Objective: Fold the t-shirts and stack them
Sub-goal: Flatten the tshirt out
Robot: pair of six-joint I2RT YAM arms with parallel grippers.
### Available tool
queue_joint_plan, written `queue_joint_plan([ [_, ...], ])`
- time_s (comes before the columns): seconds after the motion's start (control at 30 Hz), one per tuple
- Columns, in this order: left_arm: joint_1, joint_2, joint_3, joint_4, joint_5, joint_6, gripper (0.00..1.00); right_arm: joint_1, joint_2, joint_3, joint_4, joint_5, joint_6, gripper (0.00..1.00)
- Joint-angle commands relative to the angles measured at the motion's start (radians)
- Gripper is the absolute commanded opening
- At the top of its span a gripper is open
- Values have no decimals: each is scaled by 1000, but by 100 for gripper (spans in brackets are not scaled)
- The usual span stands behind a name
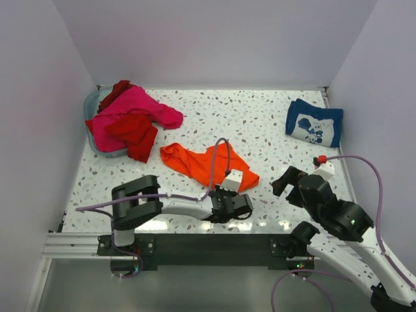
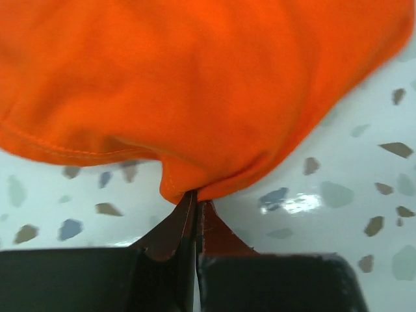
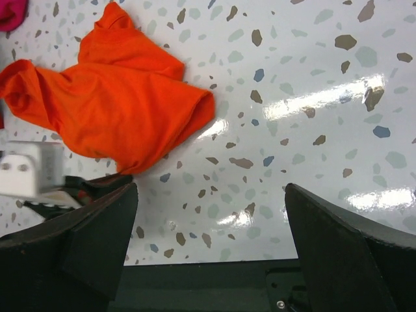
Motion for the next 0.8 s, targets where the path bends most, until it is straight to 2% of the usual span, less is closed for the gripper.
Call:
queue_joint_plan([
  [0.0,43,-192,-69,-131,-79,-102,0,4,57,-29,58,9,4,99],
  [0.17,105,-497,-80,-296,-123,-117,0,2,153,-79,195,-60,-8,99],
  [0.37,184,-730,-60,-455,-165,-100,0,2,285,-112,347,-175,-28,98],
  [0.47,203,-805,-65,-578,-210,-166,0,2,354,-133,442,-220,-23,98],
  [0.6,215,-898,-34,-823,-281,-341,0,2,430,-153,533,-271,-14,96],
  [0.77,215,-1017,-45,-926,-307,-421,0,4,526,-142,613,-295,-17,96],
])
